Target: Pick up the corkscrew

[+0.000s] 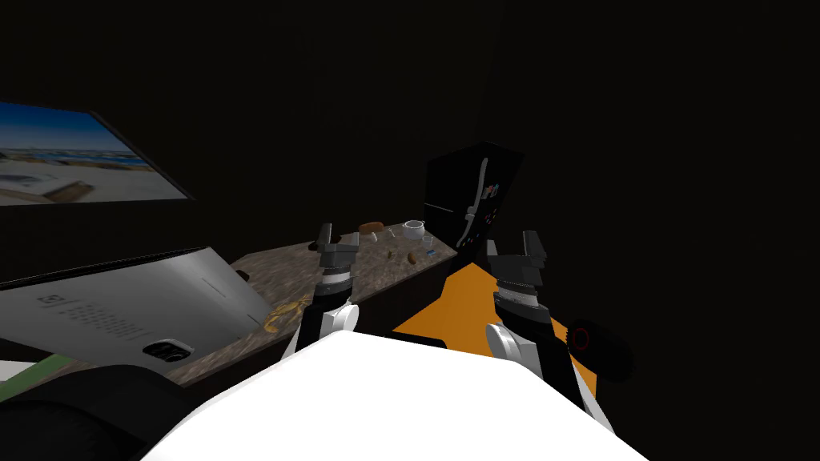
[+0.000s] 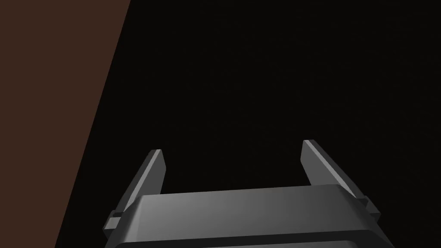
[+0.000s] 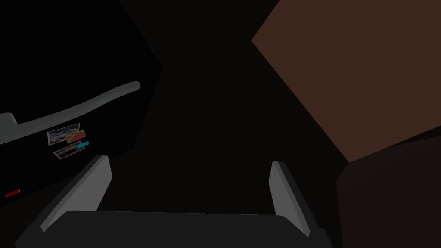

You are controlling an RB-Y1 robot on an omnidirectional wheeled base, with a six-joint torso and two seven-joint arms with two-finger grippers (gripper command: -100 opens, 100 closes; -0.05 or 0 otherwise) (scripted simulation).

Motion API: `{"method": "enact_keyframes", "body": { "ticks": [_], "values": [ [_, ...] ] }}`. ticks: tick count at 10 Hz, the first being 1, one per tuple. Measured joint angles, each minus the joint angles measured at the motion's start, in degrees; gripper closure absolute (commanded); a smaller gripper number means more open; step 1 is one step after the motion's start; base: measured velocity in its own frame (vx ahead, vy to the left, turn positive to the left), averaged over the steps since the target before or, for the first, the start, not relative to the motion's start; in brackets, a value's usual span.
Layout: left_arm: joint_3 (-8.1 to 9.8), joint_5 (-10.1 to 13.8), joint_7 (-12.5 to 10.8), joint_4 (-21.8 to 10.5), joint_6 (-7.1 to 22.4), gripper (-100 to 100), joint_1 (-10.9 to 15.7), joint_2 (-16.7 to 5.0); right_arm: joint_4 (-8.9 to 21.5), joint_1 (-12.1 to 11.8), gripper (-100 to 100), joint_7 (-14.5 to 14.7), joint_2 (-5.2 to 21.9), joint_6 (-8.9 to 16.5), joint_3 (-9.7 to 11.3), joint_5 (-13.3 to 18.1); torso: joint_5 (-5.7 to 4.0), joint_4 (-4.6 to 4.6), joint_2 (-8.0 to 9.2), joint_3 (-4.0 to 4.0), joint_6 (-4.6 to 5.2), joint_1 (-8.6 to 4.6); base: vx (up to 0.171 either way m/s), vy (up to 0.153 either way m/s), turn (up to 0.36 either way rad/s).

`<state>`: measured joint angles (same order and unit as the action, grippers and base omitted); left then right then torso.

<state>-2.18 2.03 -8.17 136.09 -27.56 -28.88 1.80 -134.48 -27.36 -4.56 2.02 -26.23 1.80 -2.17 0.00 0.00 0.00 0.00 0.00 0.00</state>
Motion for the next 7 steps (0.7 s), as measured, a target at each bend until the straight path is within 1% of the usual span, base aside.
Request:
{"method": "enact_keyframes", "body": {
  "ticks": [1,2,3,4,5,6,7],
  "values": [
    [0.38,-0.09,0.05,-0.18,0.34,-100,0.19,-1.35,0.0,0.0,0,0.0,0.0,0.0,0.0,0.0,0.0,0.01,0.04,0.02,0.01,0.0,-0.029,-0.014,-0.041],
    [0.83,-0.23,0.09,-0.82,0.25,-100,-0.1,-3.2,0.0,0.0,0,0.0,0.0,0.0,0.0,0.0,0.0,0.02,0.09,0.05,0.0,-0.02,-0.042,-0.022,-0.038],
    [1.45,-0.45,0.23,-1.49,0.64,-100,0.2,-5.0,0.0,0.01,0,0.0,0.0,0.0,0.0,0.0,-0.01,0.03,0.14,0.08,0.01,-0.05,-0.046,-0.041,-0.046],
    [2.07,-0.85,0.63,-2.27,1.84,-100,1.1,-6.6,0.0,0.01,0,0.0,0.0,0.0,0.0,0.0,-0.02,0.03,0.16,0.09,0.01,-0.12,-0.031,-0.03,-0.02],
    [2.39,-0.99,0.81,-2.83,2.17,-100,1.1,-7.83,0.0,0.0,0,0.0,0.0,0.0,0.0,0.0,-0.02,0.03,0.13,0.08,0.0,-0.1,-0.03,-0.028,-0.045],
    [3.07,-1.1,0.88,-3.38,2.6,-100,1.1,-9.54,0.0,0.01,0,0.0,0.0,0.0,0.0,0.0,-0.02,0.03,0.12,0.07,0.01,-0.08,-0.031,-0.045,-0.066],
    [4.53,-1.04,0.82,-5.24,3.01,-100,1.66,-11.65,0.0,0.01,0,0.0,0.0,0.0,0.0,0.0,-0.02,0.02,0.11,0.06,0.01,-0.12,-0.025,-0.033,-0.016]
  ]
}}
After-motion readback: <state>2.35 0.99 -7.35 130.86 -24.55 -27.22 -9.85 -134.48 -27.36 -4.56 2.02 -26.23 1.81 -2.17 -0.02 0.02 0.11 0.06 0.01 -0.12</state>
